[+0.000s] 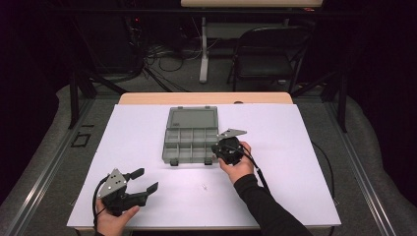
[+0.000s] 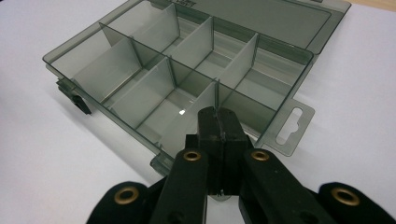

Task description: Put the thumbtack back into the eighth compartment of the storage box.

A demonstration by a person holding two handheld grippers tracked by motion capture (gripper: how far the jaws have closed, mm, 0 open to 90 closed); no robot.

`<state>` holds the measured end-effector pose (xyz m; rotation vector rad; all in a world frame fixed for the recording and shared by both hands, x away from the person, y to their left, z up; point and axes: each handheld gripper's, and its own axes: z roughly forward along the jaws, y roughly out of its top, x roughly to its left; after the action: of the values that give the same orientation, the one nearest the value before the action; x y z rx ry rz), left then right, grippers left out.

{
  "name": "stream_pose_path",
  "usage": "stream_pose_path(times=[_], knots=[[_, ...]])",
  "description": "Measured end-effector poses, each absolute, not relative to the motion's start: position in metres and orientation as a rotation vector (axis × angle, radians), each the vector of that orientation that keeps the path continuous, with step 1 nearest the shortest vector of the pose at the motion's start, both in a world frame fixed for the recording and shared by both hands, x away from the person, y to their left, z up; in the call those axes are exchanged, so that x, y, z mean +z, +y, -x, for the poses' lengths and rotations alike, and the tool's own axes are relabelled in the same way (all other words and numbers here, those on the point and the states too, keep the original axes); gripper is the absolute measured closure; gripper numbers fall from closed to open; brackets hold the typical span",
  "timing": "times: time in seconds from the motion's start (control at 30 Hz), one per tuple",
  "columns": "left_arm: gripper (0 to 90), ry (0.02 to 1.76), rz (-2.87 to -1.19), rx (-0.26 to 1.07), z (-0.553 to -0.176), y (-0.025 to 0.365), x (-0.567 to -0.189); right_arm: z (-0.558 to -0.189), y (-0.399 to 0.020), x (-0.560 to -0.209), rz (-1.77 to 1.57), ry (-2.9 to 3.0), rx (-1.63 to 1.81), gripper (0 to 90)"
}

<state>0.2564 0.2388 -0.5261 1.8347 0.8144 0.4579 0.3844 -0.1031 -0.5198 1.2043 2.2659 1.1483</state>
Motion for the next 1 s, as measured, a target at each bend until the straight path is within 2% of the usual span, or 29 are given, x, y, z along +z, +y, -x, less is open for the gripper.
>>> stream_pose_path(times=[1.0], knots=[[27.4, 0.819, -1.836, 0.454, -0.257, 0.238, -0.527, -0.386, -0.092, -0.530, -1.167, 2.282, 1.112, 90.0]])
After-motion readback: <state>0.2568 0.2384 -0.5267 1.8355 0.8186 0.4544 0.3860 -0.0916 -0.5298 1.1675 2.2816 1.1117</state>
